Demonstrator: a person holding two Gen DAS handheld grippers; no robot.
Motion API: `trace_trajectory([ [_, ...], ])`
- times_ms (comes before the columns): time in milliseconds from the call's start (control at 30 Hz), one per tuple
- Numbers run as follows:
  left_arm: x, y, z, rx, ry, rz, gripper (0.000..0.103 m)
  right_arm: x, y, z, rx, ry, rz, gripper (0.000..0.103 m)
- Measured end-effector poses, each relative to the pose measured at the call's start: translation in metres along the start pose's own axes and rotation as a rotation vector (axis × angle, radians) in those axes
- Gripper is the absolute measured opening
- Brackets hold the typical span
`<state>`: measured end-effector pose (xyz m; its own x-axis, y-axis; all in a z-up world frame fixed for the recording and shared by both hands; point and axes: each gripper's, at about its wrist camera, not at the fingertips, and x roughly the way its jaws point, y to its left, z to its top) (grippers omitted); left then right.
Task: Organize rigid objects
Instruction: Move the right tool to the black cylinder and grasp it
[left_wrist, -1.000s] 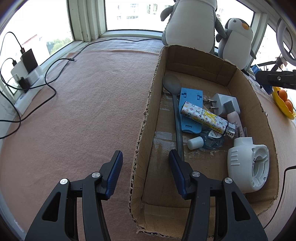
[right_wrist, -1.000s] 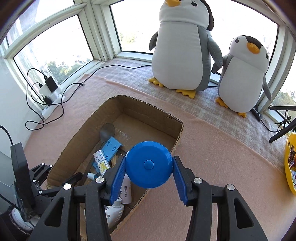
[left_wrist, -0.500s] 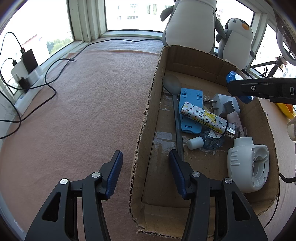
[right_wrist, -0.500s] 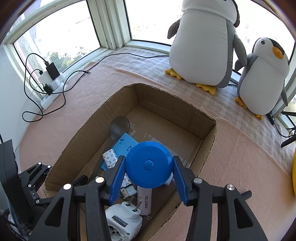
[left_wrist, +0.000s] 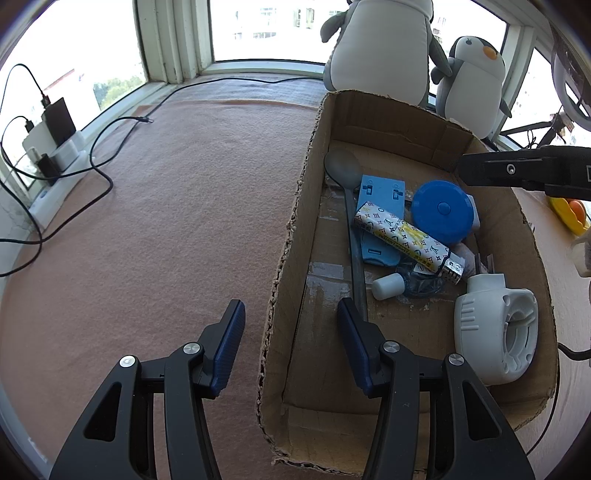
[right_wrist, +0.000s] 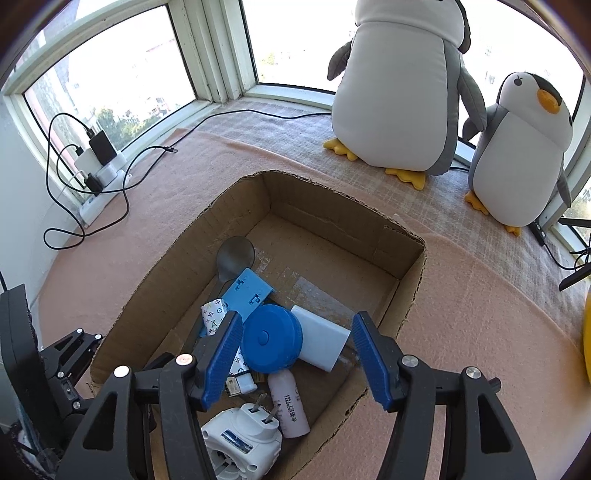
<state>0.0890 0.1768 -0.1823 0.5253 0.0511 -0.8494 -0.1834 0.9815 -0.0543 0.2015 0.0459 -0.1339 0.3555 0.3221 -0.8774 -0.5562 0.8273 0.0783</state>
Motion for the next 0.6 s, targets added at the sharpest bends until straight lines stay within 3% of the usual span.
trace_trajectory([
  [267, 0.000, 0.001, 0.000, 0.001, 0.000, 0.001, 0.052, -0.014, -0.020, -0.006, 0.072, -0.017, -0.007, 0.058],
  [600, 0.000, 0.000, 0.000, 0.001, 0.000, 0.001, 0.052, -0.038, -0.081, -0.028, 0.262, -0.035, -0.083, 0.058],
])
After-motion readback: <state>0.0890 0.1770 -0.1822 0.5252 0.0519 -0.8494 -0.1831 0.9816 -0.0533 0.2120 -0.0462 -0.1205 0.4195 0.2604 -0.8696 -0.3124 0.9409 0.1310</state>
